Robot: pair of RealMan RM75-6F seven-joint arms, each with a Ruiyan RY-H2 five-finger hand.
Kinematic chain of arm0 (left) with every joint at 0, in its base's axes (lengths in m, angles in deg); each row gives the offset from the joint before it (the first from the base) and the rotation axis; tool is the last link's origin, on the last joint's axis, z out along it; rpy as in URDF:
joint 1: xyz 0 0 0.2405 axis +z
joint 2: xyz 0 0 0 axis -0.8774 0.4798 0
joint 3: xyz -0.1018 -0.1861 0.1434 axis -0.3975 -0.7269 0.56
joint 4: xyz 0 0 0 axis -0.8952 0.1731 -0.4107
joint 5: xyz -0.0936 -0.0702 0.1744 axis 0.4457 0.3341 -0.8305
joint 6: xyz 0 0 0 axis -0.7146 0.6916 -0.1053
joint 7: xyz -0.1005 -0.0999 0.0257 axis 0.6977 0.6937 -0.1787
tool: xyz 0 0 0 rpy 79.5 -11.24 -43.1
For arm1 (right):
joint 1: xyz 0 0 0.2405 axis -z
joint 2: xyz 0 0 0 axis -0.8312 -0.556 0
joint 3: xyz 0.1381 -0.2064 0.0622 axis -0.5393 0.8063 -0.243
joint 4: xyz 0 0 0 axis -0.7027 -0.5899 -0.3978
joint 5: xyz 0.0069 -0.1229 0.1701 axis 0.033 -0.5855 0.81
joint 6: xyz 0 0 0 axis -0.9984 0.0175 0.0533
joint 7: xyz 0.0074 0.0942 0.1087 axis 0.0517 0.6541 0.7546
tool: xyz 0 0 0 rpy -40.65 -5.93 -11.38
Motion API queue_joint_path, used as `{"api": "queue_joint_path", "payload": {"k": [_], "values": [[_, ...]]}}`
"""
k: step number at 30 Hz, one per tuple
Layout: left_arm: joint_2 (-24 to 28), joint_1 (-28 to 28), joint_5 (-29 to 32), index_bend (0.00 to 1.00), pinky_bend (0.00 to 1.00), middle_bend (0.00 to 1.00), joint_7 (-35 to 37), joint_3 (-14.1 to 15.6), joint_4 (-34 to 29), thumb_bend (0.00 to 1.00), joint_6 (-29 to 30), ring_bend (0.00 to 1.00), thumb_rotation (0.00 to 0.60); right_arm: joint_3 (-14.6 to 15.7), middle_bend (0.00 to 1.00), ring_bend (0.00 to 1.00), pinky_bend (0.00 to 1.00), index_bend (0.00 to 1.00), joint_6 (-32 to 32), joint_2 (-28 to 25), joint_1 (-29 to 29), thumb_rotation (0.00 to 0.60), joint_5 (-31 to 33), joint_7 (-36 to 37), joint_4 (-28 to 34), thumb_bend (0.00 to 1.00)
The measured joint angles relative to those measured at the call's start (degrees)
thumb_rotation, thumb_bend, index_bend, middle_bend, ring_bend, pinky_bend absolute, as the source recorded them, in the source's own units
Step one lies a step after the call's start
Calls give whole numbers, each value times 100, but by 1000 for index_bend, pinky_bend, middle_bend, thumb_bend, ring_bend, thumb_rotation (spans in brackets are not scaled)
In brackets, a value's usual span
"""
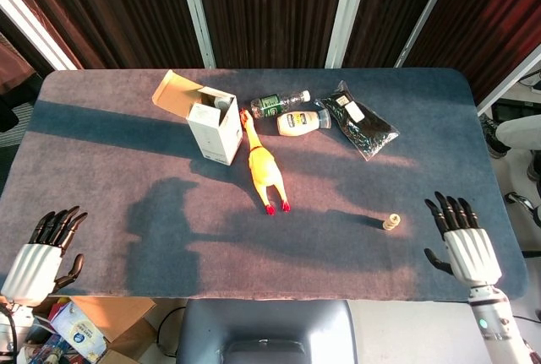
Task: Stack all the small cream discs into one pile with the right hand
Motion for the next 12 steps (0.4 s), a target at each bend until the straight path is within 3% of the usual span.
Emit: {"api": "queue_joint_path", "payload": {"k": [5,12], "values": [[-21,0,-5,0,49,0,-76,-3,-9,527,2,0,600,131,0,0,0,18,-711,-173,389,600,-527,-57,237,363],[-33,22,15,0,48,0,-145,-6,-23,528,25,0,600,79,0,0,0,13,-384,-361,436,600,-346,63,376,363]]}}
